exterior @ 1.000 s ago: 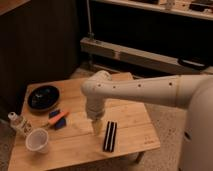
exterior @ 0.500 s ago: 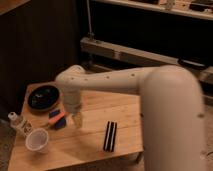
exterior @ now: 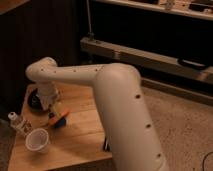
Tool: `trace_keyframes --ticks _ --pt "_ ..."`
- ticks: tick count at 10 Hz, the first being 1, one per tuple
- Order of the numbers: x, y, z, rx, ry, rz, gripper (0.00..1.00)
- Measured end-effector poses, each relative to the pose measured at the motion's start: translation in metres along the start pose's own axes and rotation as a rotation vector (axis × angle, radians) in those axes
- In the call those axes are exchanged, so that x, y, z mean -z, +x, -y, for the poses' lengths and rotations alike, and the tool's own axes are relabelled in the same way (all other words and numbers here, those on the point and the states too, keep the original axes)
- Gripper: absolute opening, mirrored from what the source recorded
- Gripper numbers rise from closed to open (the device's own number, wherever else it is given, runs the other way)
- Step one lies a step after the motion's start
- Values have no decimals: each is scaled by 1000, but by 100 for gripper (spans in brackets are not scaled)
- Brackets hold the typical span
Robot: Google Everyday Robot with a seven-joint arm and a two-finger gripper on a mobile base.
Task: Move the arm in a circular motion
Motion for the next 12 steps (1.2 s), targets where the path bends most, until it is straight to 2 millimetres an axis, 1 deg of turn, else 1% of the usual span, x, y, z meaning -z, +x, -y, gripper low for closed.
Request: trace_keyframes --ticks 2,3,4,5,6,7,8,9,10,11,12 --pt "13 18 26 -14 21 -20 65" --pt "27 45 37 -47 43 -39 65" --pt "38 67 41 -80 59 -51 65" --pt "46 86 39 -112 72 -61 65" --pt "53 103 32 -147 84 -68 65" --pt "61 120 15 -197 95 -79 65" --pt "64 129 -3 -237 106 -85 65" --pt "66 135 -22 -271 113 -90 65" --pt "69 142 -52 -323 123 -96 65" --pt "71 146 -79 -369 132 -100 65" --pt "72 148 -96 -401 139 -103 65"
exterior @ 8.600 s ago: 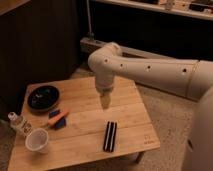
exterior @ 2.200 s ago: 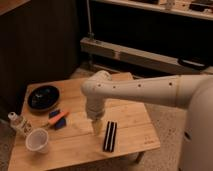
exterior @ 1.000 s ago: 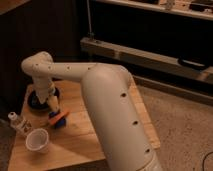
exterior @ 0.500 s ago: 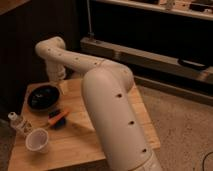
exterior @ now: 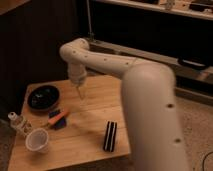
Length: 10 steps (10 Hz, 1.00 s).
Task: Move the arm in a circular motion
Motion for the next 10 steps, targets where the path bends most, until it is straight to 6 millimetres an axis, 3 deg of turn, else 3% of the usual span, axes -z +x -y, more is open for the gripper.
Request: trace_keyframes --ticks 4,7,8,10 --pt "8 36 -97 -178 5 -11 65" --pt "-1 39 -175 -237 -28 8 65" --pt "-5 38 -194 -216 -40 24 65" --pt "-12 33 -207 -170 -60 45 65"
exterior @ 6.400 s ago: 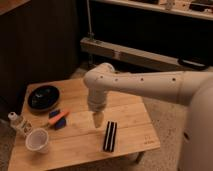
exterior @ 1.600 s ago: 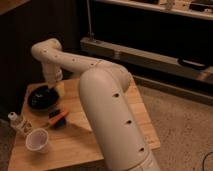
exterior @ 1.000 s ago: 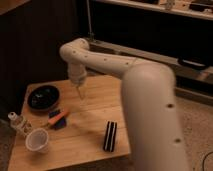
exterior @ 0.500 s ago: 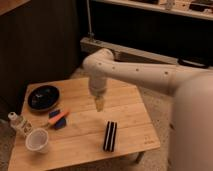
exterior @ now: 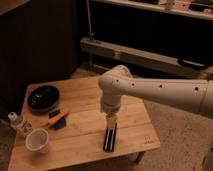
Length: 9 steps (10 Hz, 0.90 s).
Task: Move the arm in a circular motion
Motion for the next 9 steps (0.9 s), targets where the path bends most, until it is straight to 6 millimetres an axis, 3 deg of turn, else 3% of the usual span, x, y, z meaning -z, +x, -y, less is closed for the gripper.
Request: trace_keyframes --ticks 3,9 --pt "-15 -30 5 119 -43 32 65" --pt "-42 -152 86 424 -118 67 65"
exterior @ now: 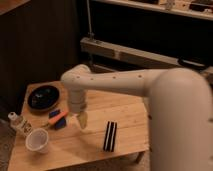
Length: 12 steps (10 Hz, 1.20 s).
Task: Move the arm in a circular motion
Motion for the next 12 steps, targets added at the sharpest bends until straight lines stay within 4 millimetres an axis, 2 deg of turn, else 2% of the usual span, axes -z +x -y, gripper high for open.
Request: trace_keyframes --ticks 1,2,4,6,7,9,11,12 --pt "-2 -10 18 41 -10 1 65" --pt "-3 -24 45 99 -23 -3 65" --pt "-2 -40 87 163 -32 -20 65" --pt "9 -43 135 184 -23 -68 65" --pt "15 -37 154 169 -14 -88 65" --pt "31 -18 181 118 10 -117 65" --pt "42 3 184 57 30 -138 65" --pt "50 18 176 12 45 -149 65"
